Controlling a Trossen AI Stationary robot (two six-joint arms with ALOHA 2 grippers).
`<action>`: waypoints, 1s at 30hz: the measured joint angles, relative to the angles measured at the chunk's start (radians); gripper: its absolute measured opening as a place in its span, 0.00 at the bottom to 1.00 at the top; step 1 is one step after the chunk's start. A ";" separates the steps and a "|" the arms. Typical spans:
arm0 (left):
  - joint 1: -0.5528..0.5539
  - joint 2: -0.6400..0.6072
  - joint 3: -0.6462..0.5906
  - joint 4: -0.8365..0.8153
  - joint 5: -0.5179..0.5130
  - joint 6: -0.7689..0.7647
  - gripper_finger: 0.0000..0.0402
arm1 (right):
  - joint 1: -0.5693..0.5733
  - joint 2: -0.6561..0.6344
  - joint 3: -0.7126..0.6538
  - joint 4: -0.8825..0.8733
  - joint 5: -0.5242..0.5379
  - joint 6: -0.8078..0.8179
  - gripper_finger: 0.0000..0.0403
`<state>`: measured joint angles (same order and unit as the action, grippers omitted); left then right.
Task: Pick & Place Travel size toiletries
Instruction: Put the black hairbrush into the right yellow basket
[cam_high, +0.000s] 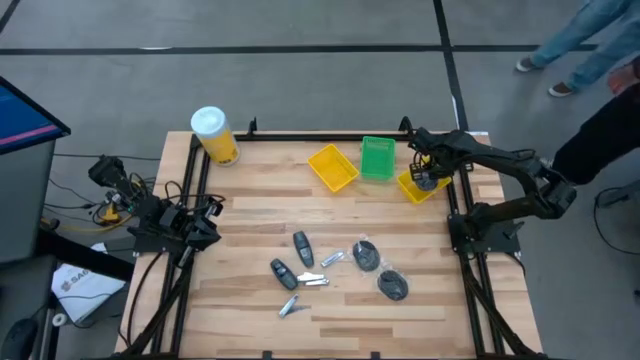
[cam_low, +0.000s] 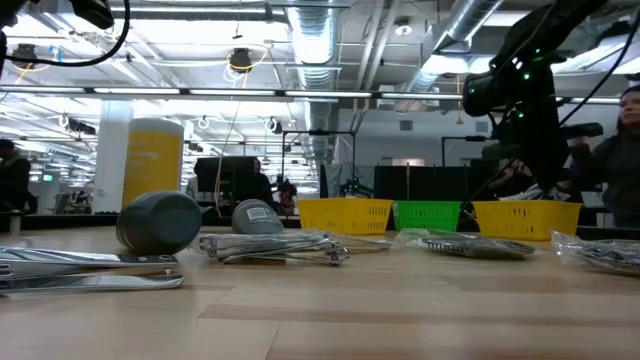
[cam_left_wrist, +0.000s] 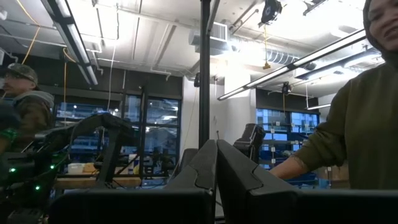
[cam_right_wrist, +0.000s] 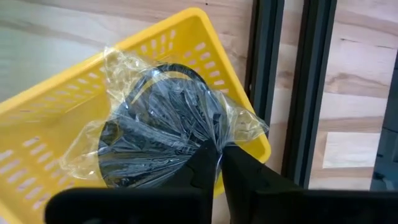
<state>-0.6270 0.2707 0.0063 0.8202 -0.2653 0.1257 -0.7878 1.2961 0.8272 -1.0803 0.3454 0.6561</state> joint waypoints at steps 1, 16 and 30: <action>0.000 0.000 0.000 0.000 0.000 0.000 0.00 | 0.000 0.000 0.000 0.000 0.000 -0.001 0.07; 0.000 0.000 0.000 0.000 0.000 -0.003 0.00 | 0.002 -0.003 0.001 0.003 -0.002 -0.049 0.38; 0.000 0.000 0.000 0.000 0.004 -0.002 0.00 | 0.063 -0.139 0.237 -0.122 -0.046 -0.133 0.54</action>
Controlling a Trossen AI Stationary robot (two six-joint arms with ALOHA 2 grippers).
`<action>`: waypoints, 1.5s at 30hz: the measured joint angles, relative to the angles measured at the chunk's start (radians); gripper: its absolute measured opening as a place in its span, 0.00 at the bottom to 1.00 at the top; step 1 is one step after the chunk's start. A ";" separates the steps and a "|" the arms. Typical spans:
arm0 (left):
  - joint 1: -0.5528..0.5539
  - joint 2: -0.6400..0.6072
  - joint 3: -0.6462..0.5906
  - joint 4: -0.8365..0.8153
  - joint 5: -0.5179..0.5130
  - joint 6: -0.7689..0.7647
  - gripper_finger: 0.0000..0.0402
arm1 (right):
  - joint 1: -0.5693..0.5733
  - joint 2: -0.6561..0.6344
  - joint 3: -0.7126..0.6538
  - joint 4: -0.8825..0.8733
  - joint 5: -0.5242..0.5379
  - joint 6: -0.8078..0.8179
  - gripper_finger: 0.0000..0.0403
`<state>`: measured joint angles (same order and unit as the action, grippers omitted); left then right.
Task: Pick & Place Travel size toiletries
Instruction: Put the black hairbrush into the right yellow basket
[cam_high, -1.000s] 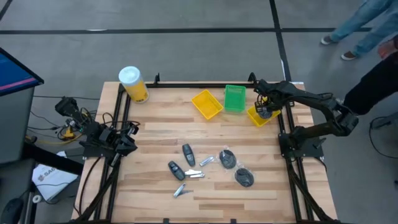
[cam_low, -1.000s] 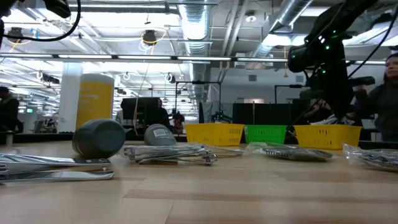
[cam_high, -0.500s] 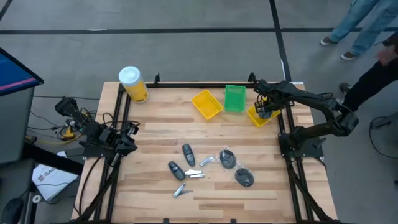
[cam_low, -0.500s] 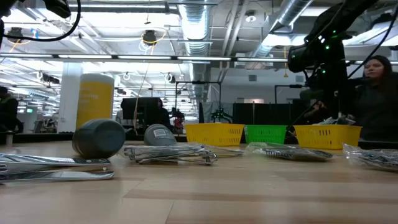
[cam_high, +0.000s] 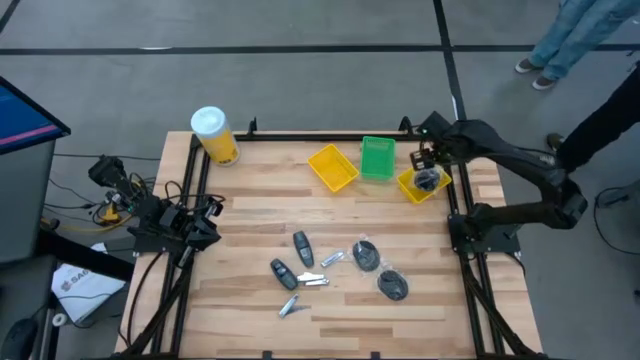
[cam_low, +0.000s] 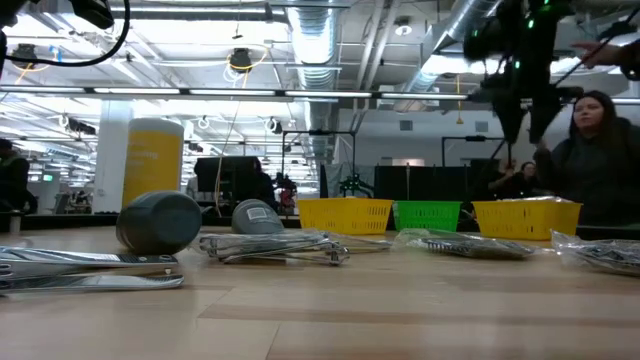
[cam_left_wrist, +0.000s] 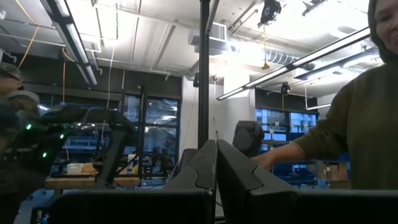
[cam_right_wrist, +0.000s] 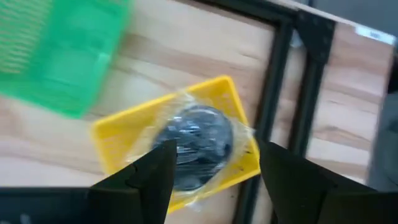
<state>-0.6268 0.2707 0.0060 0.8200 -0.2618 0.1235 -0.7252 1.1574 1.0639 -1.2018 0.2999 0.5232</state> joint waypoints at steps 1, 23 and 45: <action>0.000 0.000 0.000 0.000 0.001 0.000 0.00 | 0.009 -0.014 0.015 0.001 -0.031 0.000 0.54; 0.000 0.000 0.000 0.000 0.005 0.003 0.00 | 0.921 -0.035 0.080 0.036 -0.354 0.530 0.57; 0.000 0.003 0.000 -0.001 0.005 0.003 0.00 | 1.202 0.347 -0.075 0.262 -0.309 0.444 0.72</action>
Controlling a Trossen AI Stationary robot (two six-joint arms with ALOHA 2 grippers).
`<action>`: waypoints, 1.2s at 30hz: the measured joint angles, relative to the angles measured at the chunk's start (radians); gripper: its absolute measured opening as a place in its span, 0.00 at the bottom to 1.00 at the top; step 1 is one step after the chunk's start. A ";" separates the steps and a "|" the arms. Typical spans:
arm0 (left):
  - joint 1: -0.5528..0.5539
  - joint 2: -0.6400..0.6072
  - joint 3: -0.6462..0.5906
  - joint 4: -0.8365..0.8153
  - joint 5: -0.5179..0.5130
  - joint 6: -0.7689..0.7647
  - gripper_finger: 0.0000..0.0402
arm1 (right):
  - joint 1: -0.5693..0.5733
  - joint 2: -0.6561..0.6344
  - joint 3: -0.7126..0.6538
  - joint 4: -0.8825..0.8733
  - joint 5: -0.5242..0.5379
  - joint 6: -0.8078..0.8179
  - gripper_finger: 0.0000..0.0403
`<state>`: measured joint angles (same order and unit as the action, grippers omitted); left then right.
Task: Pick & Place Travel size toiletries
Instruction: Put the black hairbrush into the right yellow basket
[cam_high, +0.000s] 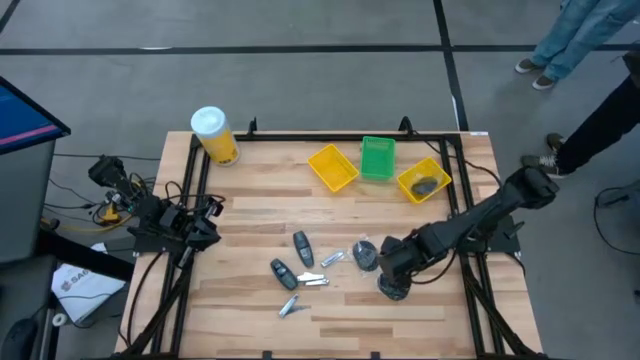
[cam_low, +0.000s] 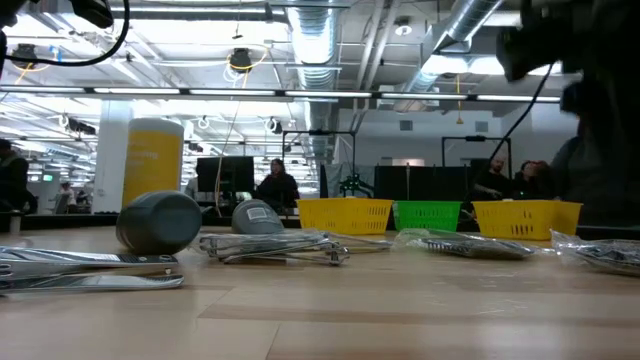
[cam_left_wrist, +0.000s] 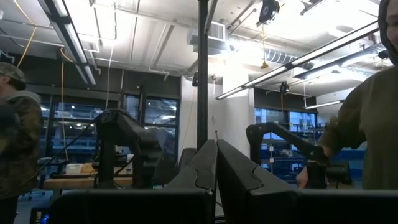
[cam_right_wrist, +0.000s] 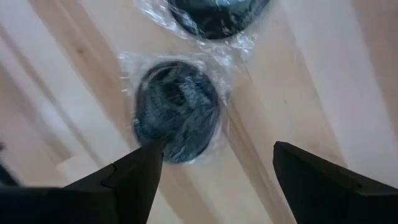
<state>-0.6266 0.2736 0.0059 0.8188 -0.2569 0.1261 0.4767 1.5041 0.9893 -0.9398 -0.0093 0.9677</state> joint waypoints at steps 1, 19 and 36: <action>0.000 0.002 0.000 0.000 0.000 0.000 0.00 | 0.000 -0.001 -0.028 0.037 0.000 -0.001 0.72; 0.000 0.024 0.000 -0.004 0.021 0.003 0.00 | -0.001 0.005 -0.299 0.435 -0.015 0.005 0.72; 0.000 0.024 0.000 -0.005 0.024 0.008 0.00 | -0.012 0.003 -0.338 0.443 -0.005 0.018 0.44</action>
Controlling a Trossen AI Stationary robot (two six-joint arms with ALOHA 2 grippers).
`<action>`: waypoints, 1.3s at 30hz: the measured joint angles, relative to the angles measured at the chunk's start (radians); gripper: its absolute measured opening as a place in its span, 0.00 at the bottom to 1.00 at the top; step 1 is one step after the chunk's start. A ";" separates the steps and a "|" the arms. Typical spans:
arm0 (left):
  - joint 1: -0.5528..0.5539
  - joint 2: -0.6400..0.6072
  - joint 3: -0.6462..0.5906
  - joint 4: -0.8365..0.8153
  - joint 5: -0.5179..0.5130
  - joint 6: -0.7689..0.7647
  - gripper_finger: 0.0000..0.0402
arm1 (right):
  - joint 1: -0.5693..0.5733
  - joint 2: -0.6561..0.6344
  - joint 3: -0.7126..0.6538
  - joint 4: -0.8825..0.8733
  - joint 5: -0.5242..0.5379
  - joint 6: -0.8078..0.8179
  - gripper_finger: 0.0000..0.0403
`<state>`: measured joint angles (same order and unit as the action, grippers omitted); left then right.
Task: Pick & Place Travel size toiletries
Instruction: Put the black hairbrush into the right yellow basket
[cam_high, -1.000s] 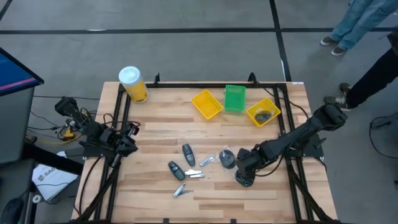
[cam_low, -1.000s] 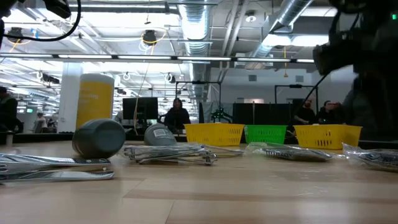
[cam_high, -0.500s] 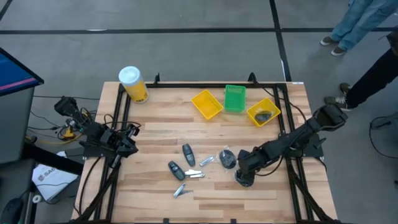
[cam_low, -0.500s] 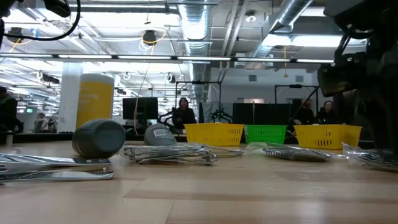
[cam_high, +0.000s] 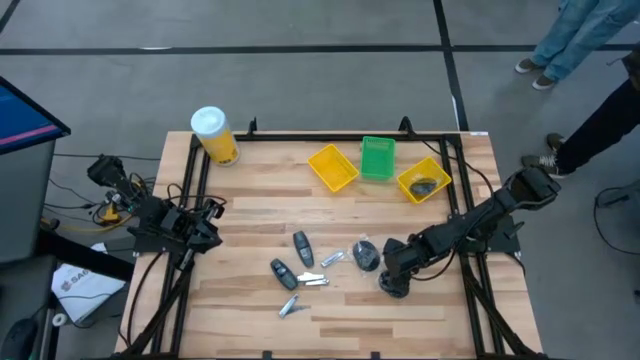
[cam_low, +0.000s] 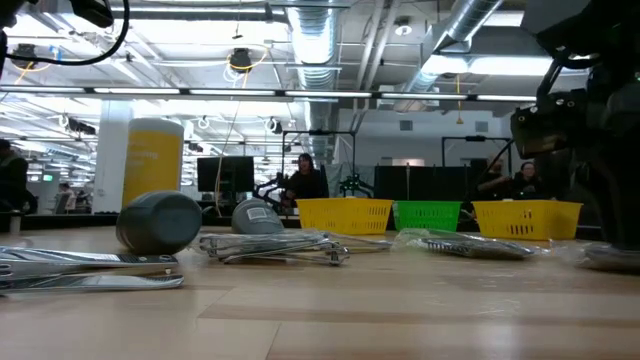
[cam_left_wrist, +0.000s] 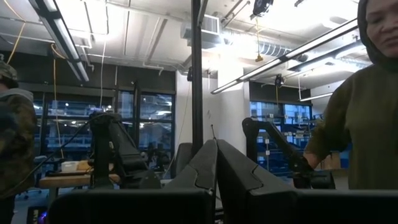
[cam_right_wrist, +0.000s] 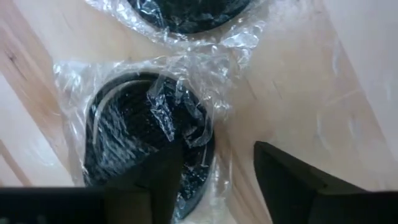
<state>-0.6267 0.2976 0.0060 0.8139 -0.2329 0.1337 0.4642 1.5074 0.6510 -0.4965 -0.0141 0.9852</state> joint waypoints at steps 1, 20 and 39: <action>0.000 0.000 0.000 0.000 0.000 0.000 0.00 | -0.004 0.000 0.000 0.000 -0.001 0.001 0.42; 0.000 0.000 0.000 -0.002 -0.003 0.000 0.00 | -0.003 0.003 -0.001 0.018 -0.012 0.010 0.01; 0.000 0.000 0.000 0.005 -0.005 0.000 0.00 | -0.087 -0.275 -0.005 -0.081 -0.038 0.028 0.00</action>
<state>-0.6266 0.2974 0.0060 0.8190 -0.2382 0.1337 0.3770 1.2321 0.6464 -0.5774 -0.0517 1.0130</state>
